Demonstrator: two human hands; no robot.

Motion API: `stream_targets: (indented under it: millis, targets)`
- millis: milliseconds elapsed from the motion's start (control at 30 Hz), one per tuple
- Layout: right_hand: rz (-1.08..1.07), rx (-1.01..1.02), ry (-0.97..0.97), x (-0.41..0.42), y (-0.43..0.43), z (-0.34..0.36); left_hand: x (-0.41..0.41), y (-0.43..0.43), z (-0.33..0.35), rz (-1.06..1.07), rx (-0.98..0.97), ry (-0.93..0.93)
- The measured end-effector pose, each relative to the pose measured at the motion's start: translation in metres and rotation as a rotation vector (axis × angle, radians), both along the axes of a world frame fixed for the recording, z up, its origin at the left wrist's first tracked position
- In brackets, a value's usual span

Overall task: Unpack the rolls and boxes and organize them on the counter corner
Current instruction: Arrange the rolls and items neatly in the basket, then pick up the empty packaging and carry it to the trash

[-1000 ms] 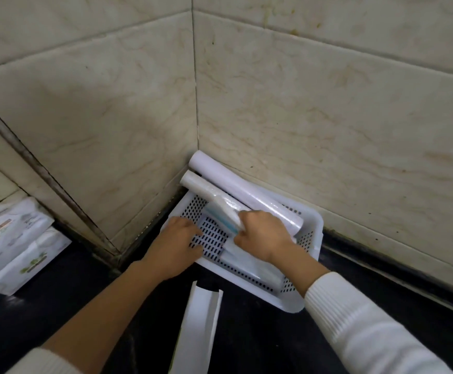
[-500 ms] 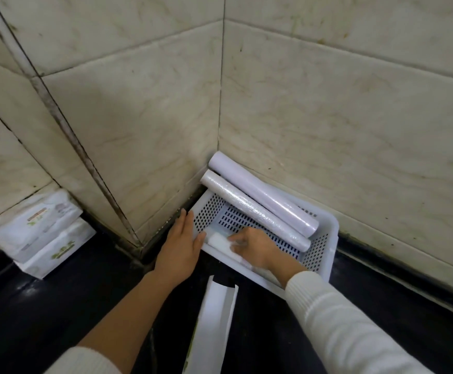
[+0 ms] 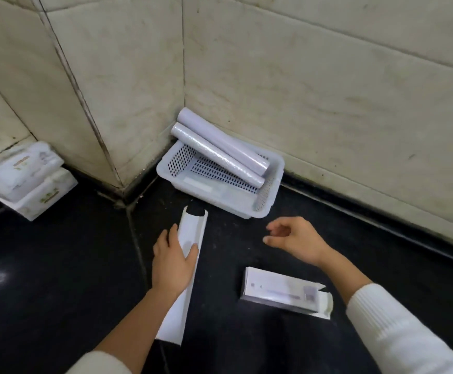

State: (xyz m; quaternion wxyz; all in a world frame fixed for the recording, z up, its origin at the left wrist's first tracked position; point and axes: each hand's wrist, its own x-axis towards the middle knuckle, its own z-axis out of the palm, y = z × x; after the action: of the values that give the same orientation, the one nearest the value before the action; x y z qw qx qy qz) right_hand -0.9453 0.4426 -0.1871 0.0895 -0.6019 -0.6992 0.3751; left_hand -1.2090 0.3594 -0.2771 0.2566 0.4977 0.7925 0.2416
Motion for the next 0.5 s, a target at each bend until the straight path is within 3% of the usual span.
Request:
stream_targets:
  millis: [133, 200, 267, 367, 500]
  targets:
    - [0.231, -0.234, -0.294, 0.022, -0.045, -0.019, 0.007, -0.026, -0.005, -0.039, -0.079, 0.050]
    - [0.324, -0.222, -0.527, 0.025, -0.064, -0.034, 0.010, -0.035, -0.008, -0.070, -0.115, 0.076]
    - [0.344, -0.142, -0.630, 0.024, -0.078, -0.048, 0.013, -0.043, -0.009, -0.108, -0.125, 0.099]
    - [0.276, -0.067, -0.561, 0.021, -0.086, -0.053, 0.015, -0.059, -0.011, -0.128, -0.125, 0.142]
    - [0.269, -0.069, -0.352, 0.012, -0.082, -0.043, 0.019, -0.084, -0.004, -0.024, -0.093, 0.018]
